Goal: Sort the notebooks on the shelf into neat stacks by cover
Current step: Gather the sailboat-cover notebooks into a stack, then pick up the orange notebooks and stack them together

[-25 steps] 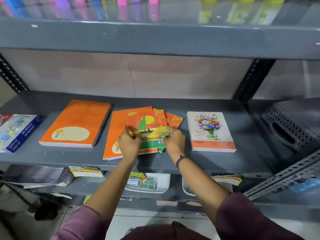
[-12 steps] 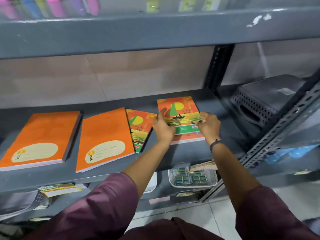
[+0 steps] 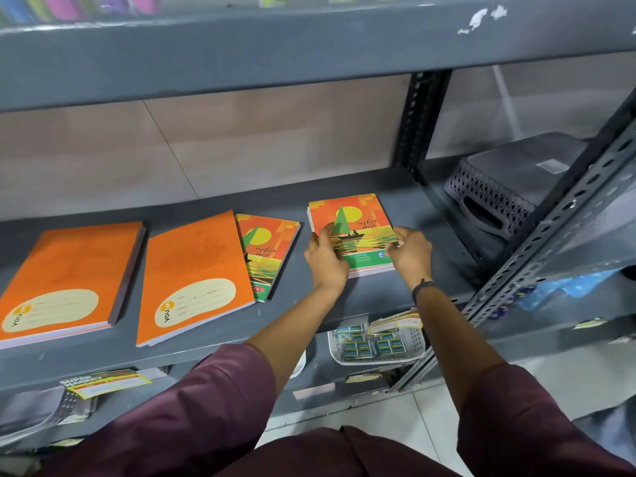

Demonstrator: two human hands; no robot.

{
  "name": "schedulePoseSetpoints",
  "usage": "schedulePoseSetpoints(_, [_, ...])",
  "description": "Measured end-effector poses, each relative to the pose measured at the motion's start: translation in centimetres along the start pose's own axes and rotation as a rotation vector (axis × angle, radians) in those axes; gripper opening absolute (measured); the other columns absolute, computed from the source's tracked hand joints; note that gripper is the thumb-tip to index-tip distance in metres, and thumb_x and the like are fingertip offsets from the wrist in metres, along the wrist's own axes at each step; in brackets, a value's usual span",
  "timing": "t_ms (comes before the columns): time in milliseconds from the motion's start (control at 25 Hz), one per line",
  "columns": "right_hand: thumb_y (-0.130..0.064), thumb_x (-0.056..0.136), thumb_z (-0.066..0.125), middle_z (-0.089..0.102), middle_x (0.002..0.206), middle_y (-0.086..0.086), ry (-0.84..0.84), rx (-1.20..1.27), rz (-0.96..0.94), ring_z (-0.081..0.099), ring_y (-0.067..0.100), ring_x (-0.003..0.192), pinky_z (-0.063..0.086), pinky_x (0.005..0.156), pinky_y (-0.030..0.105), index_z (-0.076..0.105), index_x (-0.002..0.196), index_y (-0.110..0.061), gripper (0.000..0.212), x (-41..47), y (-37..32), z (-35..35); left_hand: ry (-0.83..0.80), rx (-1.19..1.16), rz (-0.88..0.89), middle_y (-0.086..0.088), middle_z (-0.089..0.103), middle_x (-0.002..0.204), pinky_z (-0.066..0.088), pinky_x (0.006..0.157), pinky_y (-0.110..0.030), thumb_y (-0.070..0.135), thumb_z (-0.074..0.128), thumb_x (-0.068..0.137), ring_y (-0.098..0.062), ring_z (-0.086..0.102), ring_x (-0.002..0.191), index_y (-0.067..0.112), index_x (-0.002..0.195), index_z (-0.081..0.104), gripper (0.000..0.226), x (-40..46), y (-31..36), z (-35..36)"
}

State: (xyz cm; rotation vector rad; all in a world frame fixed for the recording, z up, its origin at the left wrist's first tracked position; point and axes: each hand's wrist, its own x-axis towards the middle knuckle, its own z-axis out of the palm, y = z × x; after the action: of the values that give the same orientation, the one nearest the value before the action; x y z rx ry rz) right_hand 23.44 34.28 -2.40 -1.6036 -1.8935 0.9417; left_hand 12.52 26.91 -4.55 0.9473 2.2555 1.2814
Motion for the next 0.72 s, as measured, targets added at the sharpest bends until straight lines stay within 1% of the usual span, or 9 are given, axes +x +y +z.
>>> schedulePoseSetpoints(80, [-0.001,0.089,0.053,0.068,0.117,0.016,-0.012,-0.01,0.001,0.064,0.031,0.108,0.05,0.091,0.03,0.065,0.114,-0.008,0.028,-0.2,0.0,-0.1,-0.015,0.006,-0.004,-0.015,0.04,0.141,0.033,0.107,-0.04,-0.011,0.046,0.082,-0.033,0.032,0.13,0.015,0.137,0.037,0.061,-0.1,0.1,0.0])
schedulePoseSetpoints(160, [-0.002,0.089,0.052,0.067,0.116,0.017,0.069,-0.099,-0.042,0.059,0.035,0.111,0.049,0.093,0.037,0.062,0.115,-0.007,0.028,-0.6,-0.8,0.0,-0.015,0.003,0.028,-0.015,0.041,0.142,0.031,0.11,-0.04,-0.005,0.048,0.085,-0.032,0.031,0.132,0.014,0.138,0.036,0.058,-0.4,0.4,-0.3])
schedulePoseSetpoints(280, [-0.01,0.089,0.051,0.064,0.121,0.015,0.226,-0.205,-0.252,0.053,0.035,0.113,0.045,0.094,0.04,0.057,0.125,-0.01,0.036,-1.5,-3.9,1.8,0.194,0.031,0.176,-0.013,0.051,0.136,0.033,0.109,-0.037,0.005,0.048,0.088,-0.029,0.04,0.129,0.01,0.132,0.046,0.045,-1.1,-0.7,-3.8])
schedulePoseSetpoints(360, [-0.013,0.089,0.055,0.066,0.119,0.016,0.082,-0.063,-0.345,0.059,0.033,0.109,0.047,0.091,0.037,0.057,0.126,-0.009,0.037,-2.9,-7.0,4.7,0.443,0.112,0.194,-0.013,0.057,0.127,0.035,0.104,-0.036,0.008,0.049,0.085,-0.029,0.047,0.12,0.01,0.124,0.053,0.039,-1.1,-3.3,-8.3])
schedulePoseSetpoints(440, [-0.011,0.088,0.059,0.065,0.122,0.018,-0.258,0.156,-0.29,0.062,0.031,0.111,0.047,0.097,0.034,0.058,0.124,-0.004,0.037,-5.0,-10.0,8.4,0.632,0.247,0.051,-0.015,0.057,0.127,0.034,0.1,-0.038,0.012,0.049,0.086,-0.033,0.047,0.118,0.01,0.122,0.055,0.037,-0.9,-6.5,-13.3])
schedulePoseSetpoints(480, [-0.01,0.088,0.06,0.064,0.125,0.019,-0.393,0.22,-0.235,0.06,0.03,0.115,0.045,0.1,0.032,0.058,0.124,-0.001,0.037,-6.0,-10.9,10.0,0.658,0.308,-0.075,-0.017,0.055,0.13,0.033,0.1,-0.04,0.017,0.048,0.087,-0.036,0.045,0.12,0.01,0.124,0.054,0.037,-0.7,-7.8,-15.3])
schedulePoseSetpoints(520, [-0.01,0.087,0.061,0.062,0.127,0.019,-0.473,0.232,-0.209,0.059,0.03,0.117,0.044,0.1,0.032,0.058,0.123,0.001,0.038,-6.9,-11.6,11.5,0.637,0.359,-0.221,-0.019,0.051,0.135,0.032,0.102,-0.043,0.024,0.047,0.089,-0.037,0.041,0.125,0.011,0.127,0.051,0.04,-0.4,-8.8,-16.9])
schedulePoseSetpoints(600, [-0.009,0.085,0.062,0.065,0.122,0.021,-0.491,0.188,-0.22,0.06,0.033,0.113,0.046,0.094,0.035,0.061,0.117,0.004,0.035,-8.3,-12.6,13.8,0.489,0.422,-0.462,-0.02,0.038,0.145,0.028,0.107,-0.05,0.034,0.043,0.091,-0.039,0.031,0.134,0.012,0.134,0.043,0.049,-0.1,-10.6,-19.2])
schedulePoseSetpoints(720, [-0.006,0.081,0.062,0.064,0.119,0.022,-0.465,0.155,-0.14,0.06,0.037,0.109,0.05,0.089,0.04,0.059,0.115,0.004,0.035,-8.7,-13.7,15.3,0.331,0.361,-0.558,-0.025,0.047,0.137,0.035,0.104,-0.05,0.029,0.047,0.088,-0.042,0.04,0.128,0.006,0.129,0.044,0.047,0.1,-12.5,-21.1])
